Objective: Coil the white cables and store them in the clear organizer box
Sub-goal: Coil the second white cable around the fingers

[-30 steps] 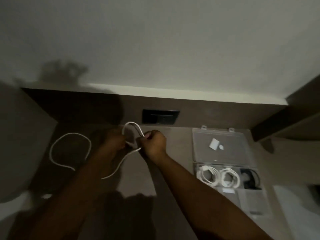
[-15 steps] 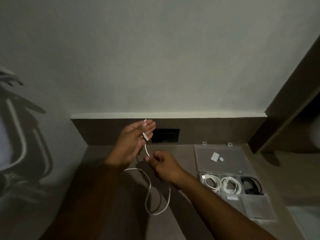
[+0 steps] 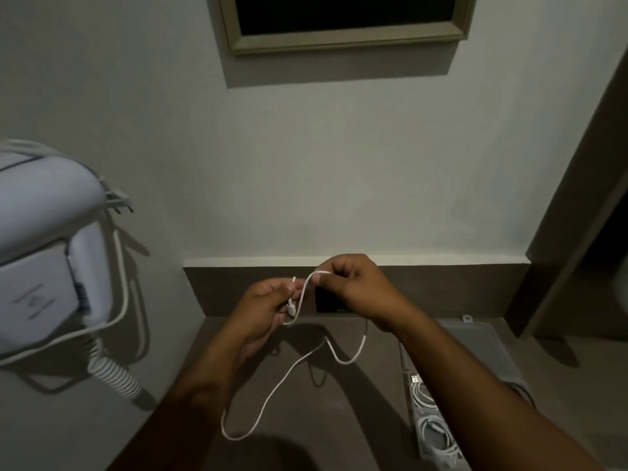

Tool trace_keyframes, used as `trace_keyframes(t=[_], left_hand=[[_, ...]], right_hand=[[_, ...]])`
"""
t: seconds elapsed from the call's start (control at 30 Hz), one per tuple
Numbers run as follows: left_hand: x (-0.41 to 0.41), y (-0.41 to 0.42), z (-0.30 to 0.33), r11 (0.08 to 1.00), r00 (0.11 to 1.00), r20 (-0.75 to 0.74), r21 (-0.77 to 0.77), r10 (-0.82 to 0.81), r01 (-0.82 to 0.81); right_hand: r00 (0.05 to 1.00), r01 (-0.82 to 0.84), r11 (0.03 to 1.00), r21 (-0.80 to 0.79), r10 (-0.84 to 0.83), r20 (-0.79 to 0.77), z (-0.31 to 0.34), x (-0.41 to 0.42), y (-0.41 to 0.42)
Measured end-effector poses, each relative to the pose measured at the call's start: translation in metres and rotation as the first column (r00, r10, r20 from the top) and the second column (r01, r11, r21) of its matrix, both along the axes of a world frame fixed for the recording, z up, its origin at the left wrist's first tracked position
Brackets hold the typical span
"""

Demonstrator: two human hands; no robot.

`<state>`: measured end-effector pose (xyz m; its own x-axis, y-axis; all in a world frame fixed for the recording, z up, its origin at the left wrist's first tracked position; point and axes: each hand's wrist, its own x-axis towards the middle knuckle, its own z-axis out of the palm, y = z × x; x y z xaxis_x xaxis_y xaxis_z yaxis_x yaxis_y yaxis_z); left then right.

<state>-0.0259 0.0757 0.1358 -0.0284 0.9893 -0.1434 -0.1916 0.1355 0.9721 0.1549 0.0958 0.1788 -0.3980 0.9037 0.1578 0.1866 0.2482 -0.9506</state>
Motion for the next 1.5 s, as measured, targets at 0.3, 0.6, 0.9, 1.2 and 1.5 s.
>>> trace_keyframes(t=[0.3,0.6,0.9,1.2,1.5], left_hand=[[0.013,-0.007,0.006,0.984,0.961,0.238,0.071,0.144,-0.165],[0.031,-0.022,0.024,0.995,0.964,0.252,0.077,-0.084,0.066],[0.032,-0.012,0.021,0.994,0.951,0.292,0.006,0.098,-0.105],[0.044,-0.023,0.03,0.992,0.916,0.397,0.09,0.049,-0.092],[0.037,-0.029,0.052,0.986,0.854,0.515,0.166,-0.068,-0.022]], right_hand=[[0.992,-0.02,0.992,0.126,0.035,-0.121,0.007,-0.02,-0.007],[0.979,0.176,0.98,0.096,-0.164,-0.123,0.017,-0.018,0.027],[0.985,0.114,0.981,0.155,-0.091,-0.147,0.03,-0.02,0.01],[0.977,0.106,0.986,0.126,-0.08,-0.197,0.04,-0.027,0.007],[0.993,0.118,0.993,0.007,-0.117,-0.034,0.001,-0.009,0.019]])
